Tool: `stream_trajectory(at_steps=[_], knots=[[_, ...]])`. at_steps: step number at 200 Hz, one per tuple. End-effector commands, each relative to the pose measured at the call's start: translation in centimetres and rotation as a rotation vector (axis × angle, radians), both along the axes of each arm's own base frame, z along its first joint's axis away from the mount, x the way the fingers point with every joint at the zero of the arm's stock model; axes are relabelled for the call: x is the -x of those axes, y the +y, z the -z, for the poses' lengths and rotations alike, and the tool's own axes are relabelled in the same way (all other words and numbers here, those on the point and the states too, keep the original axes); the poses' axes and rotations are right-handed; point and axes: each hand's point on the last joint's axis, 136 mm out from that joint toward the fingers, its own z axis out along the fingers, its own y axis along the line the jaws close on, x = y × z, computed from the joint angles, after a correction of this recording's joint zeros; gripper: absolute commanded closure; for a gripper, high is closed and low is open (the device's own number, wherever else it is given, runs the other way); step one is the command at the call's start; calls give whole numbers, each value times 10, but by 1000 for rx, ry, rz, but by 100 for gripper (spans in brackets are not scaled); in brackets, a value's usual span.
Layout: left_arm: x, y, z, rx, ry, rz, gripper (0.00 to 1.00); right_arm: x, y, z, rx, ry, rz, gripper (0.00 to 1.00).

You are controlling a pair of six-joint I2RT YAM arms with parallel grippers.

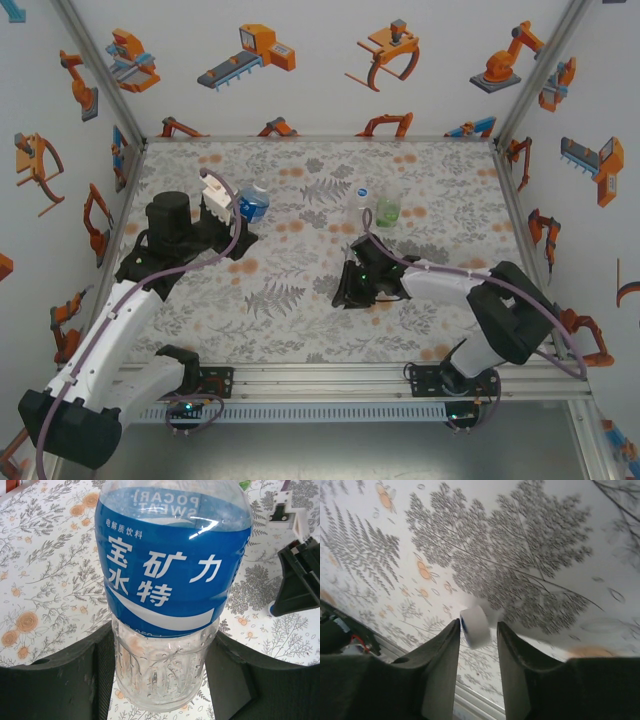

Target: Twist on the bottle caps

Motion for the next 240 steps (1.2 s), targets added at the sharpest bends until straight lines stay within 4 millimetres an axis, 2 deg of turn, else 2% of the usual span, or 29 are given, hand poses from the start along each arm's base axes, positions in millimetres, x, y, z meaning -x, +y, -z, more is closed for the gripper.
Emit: stream_trajectory(at_steps=[1, 29, 51, 75, 107, 149, 181, 216, 240], knots=[[-1, -3, -8, 18, -24, 18, 99, 17, -52, 20, 244, 40, 22, 58], [-2, -3, -7, 17, -20, 18, 99, 6, -57, -6, 306, -34, -12, 55], [-2, -3, -7, 16, -17, 16, 100, -4, -48, -25, 334, -108, -67, 55], [-3, -2, -7, 13, -20, 13, 100, -11, -35, -36, 394, -205, -119, 55], [-3, -3, -5, 12, -17, 14, 100, -12, -14, -35, 399, -284, -189, 54], [-3, -4, -4, 13, -11, 18, 99, -7, -6, -15, 412, -238, -221, 54], [-3, -3, -5, 13, -13, 18, 100, -4, -1, -8, 412, -220, -239, 54], [-4, -3, -4, 11, -11, 16, 99, -5, 2, -8, 412, -219, -238, 56], [-3, -3, -4, 9, -12, 15, 100, -8, 3, -19, 410, -240, -229, 57]])
